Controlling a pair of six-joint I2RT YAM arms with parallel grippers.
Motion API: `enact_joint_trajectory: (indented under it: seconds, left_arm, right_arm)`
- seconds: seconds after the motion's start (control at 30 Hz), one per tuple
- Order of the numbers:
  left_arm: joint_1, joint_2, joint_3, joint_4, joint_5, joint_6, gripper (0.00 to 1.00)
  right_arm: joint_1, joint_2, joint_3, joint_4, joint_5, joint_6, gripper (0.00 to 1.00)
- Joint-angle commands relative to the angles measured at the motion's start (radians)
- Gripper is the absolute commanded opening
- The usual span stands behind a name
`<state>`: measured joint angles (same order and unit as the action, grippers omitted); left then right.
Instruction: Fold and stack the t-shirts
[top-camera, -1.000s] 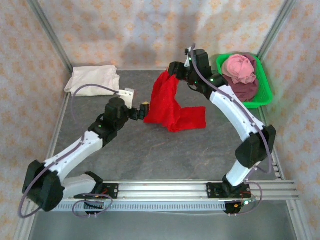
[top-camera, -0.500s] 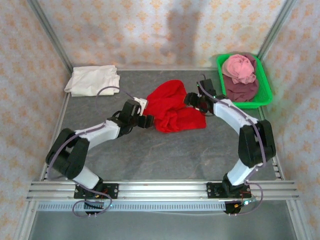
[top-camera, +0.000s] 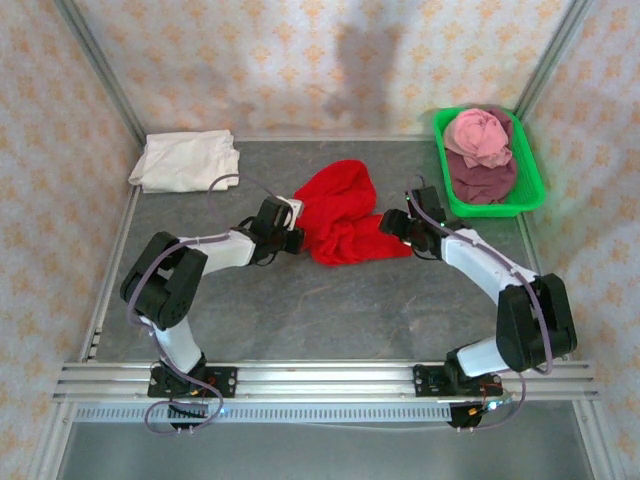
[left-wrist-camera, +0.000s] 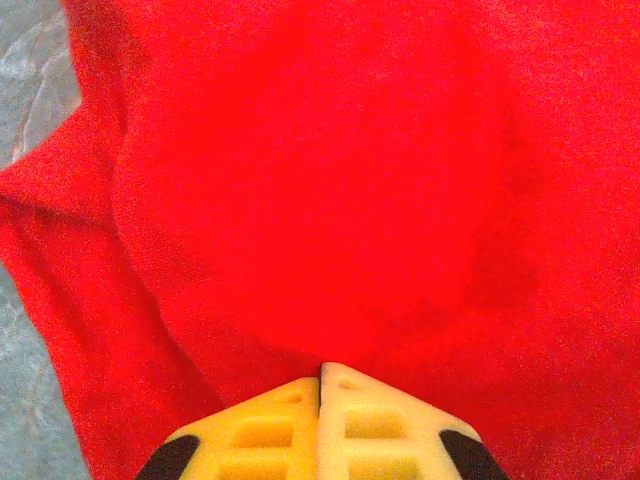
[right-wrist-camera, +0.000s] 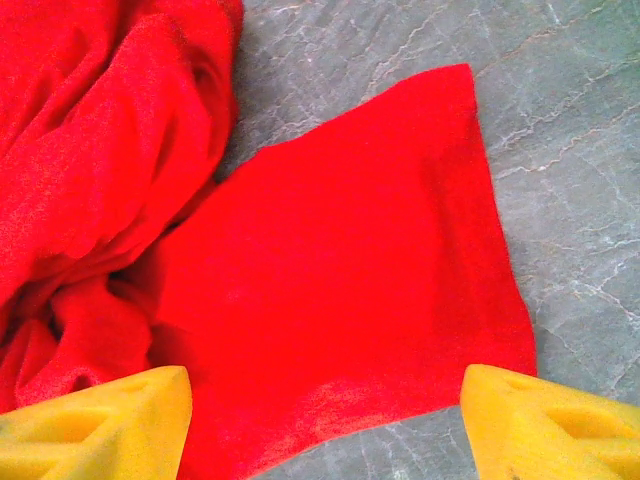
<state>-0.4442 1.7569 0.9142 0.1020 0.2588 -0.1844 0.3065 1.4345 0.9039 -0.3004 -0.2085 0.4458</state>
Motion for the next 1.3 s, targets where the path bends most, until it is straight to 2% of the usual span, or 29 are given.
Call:
enact_joint_trajectory:
  seconds: [0.0,0.13,0.2,0.27,0.37,0.4,0.47,0.53,0.57,0.6,0.63,0.8,1.0,1.07,1.1,1.2,1.27]
  left_arm:
    - [0.010,-0.070,0.000,-0.008,-0.028,-0.034,0.00]
    - [0.031,-0.207,-0.046,-0.045,-0.088,-0.071,0.00]
    - [0.039,-0.247,-0.044,-0.110,-0.070,-0.072,0.00]
    - [0.039,-0.251,-0.040,-0.176,-0.038,-0.080,0.28]
    - [0.036,-0.219,-0.080,-0.141,0.057,-0.112,0.43]
    - [0.035,-0.204,-0.091,-0.119,0.062,-0.122,0.44]
    - [0.028,-0.173,-0.096,-0.104,0.059,-0.124,0.27]
    - [0.023,-0.171,-0.113,-0.078,0.019,-0.128,0.25]
    - [0.025,-0.167,-0.119,-0.059,0.009,-0.130,0.34]
    - [0.024,-0.157,-0.110,-0.062,0.004,-0.132,0.49]
    - [0.024,-0.138,-0.089,-0.080,0.012,-0.128,0.54]
    - [0.017,-0.054,-0.069,0.005,0.088,-0.159,0.60]
    - [-0.046,0.043,-0.026,0.065,0.107,-0.177,0.59]
    - [-0.056,0.072,-0.022,0.095,0.105,-0.186,0.56]
    - [-0.056,0.083,-0.019,0.103,0.096,-0.192,0.52]
    - [-0.054,0.092,-0.010,0.110,0.067,-0.190,0.30]
    - [-0.051,0.083,-0.006,0.101,0.051,-0.184,0.12]
  right_arm:
    - [-0.005,0.008,0.001,0.041,0.035,0.014,0.72]
    - [-0.016,-0.013,-0.007,0.026,0.055,0.027,0.72]
    - [-0.018,-0.020,-0.013,0.012,0.059,0.027,0.72]
    - [-0.017,-0.021,-0.024,0.009,0.061,0.029,0.72]
    - [-0.019,-0.017,-0.045,0.040,0.062,0.039,0.72]
    - [-0.019,-0.013,-0.049,0.051,0.062,0.042,0.72]
    - [-0.018,0.005,-0.042,0.060,0.057,0.050,0.72]
    - [-0.018,0.013,-0.036,0.067,0.041,0.050,0.71]
    - [-0.018,0.016,-0.036,0.068,0.040,0.051,0.71]
    - [-0.018,0.016,-0.036,0.068,0.043,0.052,0.71]
    - [-0.018,0.017,-0.037,0.069,0.050,0.053,0.72]
    - [-0.021,0.022,-0.040,0.086,0.065,0.052,0.72]
    - [-0.023,0.056,-0.039,0.124,0.050,0.066,0.72]
    - [-0.023,0.066,-0.035,0.130,0.043,0.067,0.72]
    - [-0.024,0.071,-0.034,0.132,0.043,0.067,0.72]
    - [-0.025,0.076,-0.039,0.133,0.045,0.068,0.72]
    - [-0.028,0.071,-0.049,0.133,0.051,0.074,0.72]
